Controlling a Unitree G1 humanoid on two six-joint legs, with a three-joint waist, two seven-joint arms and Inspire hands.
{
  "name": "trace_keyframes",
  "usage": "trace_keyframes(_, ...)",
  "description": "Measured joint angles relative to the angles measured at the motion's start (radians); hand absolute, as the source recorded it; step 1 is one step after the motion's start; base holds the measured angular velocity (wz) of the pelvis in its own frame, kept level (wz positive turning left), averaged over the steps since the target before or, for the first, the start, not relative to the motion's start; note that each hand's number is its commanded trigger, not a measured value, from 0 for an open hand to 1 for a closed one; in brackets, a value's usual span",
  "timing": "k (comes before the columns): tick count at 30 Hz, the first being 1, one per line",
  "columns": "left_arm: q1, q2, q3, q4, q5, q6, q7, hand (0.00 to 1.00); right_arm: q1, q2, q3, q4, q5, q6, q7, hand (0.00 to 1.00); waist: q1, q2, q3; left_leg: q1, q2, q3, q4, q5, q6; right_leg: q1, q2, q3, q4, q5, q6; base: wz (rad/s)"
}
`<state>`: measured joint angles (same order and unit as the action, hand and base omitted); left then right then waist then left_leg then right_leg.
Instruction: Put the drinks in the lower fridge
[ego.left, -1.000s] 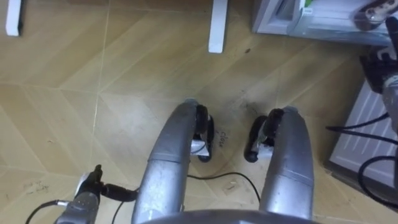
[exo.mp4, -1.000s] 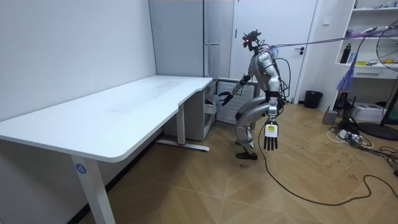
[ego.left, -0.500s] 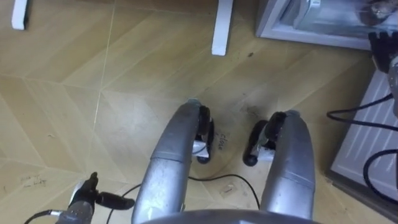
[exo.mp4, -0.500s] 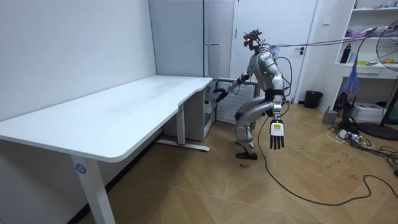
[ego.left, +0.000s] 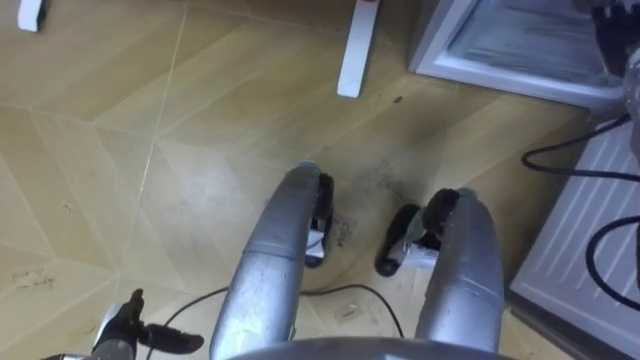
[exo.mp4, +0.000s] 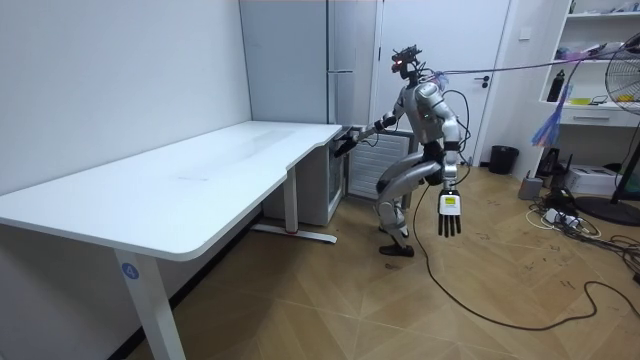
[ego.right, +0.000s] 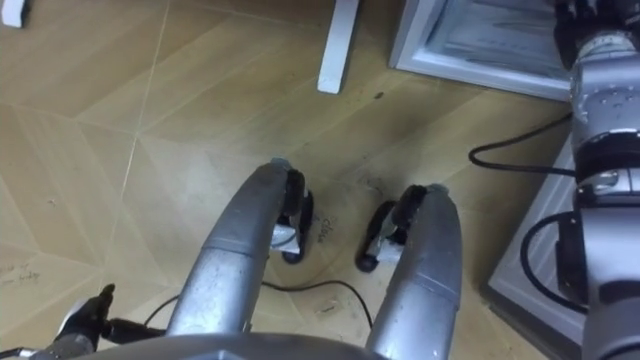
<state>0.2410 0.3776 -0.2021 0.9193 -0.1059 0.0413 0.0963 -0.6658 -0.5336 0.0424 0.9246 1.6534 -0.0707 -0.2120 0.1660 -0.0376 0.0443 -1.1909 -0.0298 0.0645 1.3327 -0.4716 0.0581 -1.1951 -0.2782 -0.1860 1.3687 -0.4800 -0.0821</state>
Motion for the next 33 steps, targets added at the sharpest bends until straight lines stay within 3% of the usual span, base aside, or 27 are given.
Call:
trace_keyframes(7,0.051,0.012,0.000,-0.068,0.000,-0.003,0.001,0.00,0.000,0.000,0.027,-0.008,0.014,-0.015,-0.016,0.00,0.007,0.001,-0.0005,0.006,0.003,-0.002,-0.001,0.002,-0.004,0.002,0.003,0.000,0.001,0.000,-0.001,0.00)
trace_keyframes(15,0.060,0.022,0.000,-0.081,0.006,0.004,-0.007,0.00,0.000,0.002,0.032,0.006,0.027,-0.030,-0.016,0.00,0.026,0.006,-0.0005,0.012,0.001,-0.014,-0.015,0.009,-0.018,0.012,0.006,-0.010,-0.013,0.000,-0.006,0.00)
trace_keyframes(20,0.057,0.023,-0.013,-0.072,0.009,0.011,-0.031,0.00,0.010,0.007,0.031,0.076,0.028,-0.035,0.023,0.00,0.037,0.033,0.0001,0.072,0.001,-0.033,-0.066,0.015,-0.026,0.092,0.014,-0.041,-0.073,0.007,-0.002,0.07)
trace_keyframes(26,0.048,0.022,-0.039,-0.033,0.010,0.022,-0.052,0.00,0.073,0.014,0.035,0.173,-0.023,0.002,0.154,0.00,0.050,0.039,0.0010,0.216,0.005,-0.044,-0.221,0.046,-0.041,0.237,0.049,-0.067,-0.233,0.044,0.011,-0.02)
trace_keyframes(27,0.043,0.022,-0.039,-0.026,0.008,0.024,-0.054,0.00,0.095,0.014,0.037,0.196,-0.064,0.009,0.192,0.00,0.049,0.039,0.0007,0.243,0.006,-0.052,-0.261,0.057,-0.042,0.270,0.053,-0.082,-0.276,0.057,0.006,0.06)
trace_keyframes(30,0.010,0.020,-0.044,0.019,-0.003,0.024,-0.065,0.00,0.169,0.017,0.065,0.231,-0.141,0.030,0.264,0.00,0.040,0.028,0.0010,0.325,0.008,-0.067,-0.353,0.079,-0.040,0.362,0.060,-0.117,-0.371,0.079,-0.003,0.10)
trace_keyframes(33,-0.038,0.021,-0.033,0.087,-0.010,0.023,-0.061,0.00,0.227,0.035,0.096,0.310,-0.239,0.067,0.350,0.00,0.032,0.013,0.0005,0.417,0.027,-0.071,-0.418,0.082,-0.043,0.458,0.097,-0.120,-0.454,0.089,0.009,-0.06)
